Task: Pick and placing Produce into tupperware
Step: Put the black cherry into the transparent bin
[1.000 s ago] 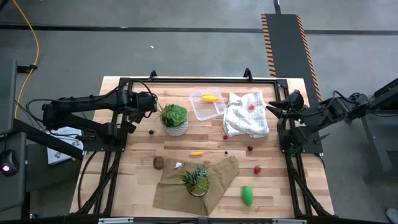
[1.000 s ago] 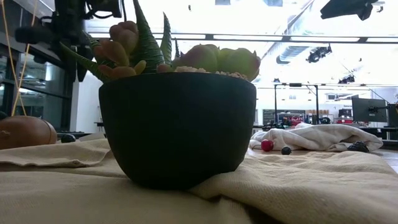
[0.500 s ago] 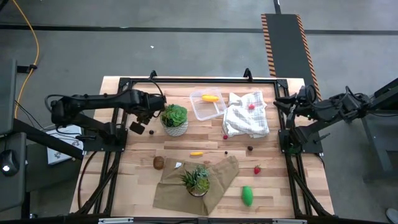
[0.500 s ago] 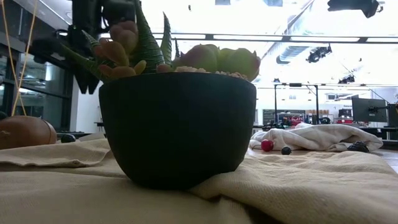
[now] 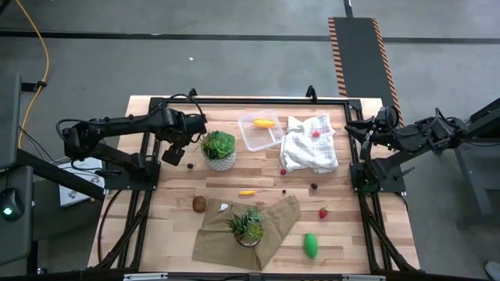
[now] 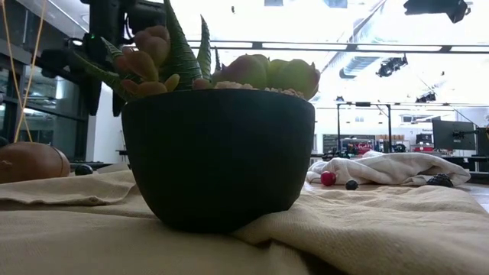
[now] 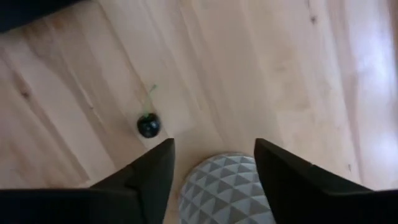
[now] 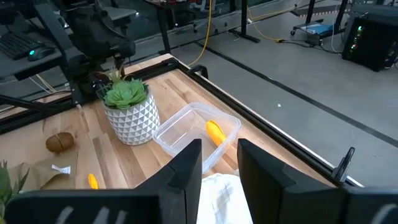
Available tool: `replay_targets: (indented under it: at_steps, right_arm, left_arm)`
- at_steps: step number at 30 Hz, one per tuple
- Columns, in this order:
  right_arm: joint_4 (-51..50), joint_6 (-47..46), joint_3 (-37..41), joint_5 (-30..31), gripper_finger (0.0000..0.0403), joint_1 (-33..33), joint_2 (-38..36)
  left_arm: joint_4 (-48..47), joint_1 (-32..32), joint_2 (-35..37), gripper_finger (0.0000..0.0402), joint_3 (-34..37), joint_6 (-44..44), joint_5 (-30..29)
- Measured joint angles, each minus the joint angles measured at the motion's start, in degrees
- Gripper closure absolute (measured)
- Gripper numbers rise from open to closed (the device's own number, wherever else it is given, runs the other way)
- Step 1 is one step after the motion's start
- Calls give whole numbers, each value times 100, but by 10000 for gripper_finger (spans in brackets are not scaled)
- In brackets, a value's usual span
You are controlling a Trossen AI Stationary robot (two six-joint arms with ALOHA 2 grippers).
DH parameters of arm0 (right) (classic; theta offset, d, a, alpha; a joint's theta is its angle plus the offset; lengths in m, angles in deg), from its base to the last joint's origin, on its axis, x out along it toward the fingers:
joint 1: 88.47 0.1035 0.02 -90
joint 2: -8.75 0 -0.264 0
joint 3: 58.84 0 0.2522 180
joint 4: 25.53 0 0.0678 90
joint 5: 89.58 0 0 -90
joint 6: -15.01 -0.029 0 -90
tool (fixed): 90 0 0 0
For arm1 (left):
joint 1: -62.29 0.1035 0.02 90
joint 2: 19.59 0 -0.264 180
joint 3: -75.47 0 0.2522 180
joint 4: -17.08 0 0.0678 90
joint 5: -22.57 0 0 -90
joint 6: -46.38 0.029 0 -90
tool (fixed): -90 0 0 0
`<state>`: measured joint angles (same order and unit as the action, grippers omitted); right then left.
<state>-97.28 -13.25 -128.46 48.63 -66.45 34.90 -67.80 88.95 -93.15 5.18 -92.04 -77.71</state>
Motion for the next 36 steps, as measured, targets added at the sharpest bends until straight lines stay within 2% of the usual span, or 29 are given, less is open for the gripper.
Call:
replay_targets:
  at_steps: [3,7,13,19,36]
  right_arm:
    - [-12,-42,0,-1,308,0,1]
    - [-17,-149,-2,-1,308,0,1]
    - [-18,-186,0,-30,308,0,1]
    - [-125,-433,0,-80,308,0,1]
    - [-151,-453,0,-130,308,0,1]
  left_arm:
    - [8,9,0,162,82,-5,-2]
    - [283,-4,0,153,253,-19,64]
    - [986,2,-2,166,637,-94,230]
    - [928,2,126,178,821,-100,347]
    - [1019,-2,227,179,1113,-137,532]
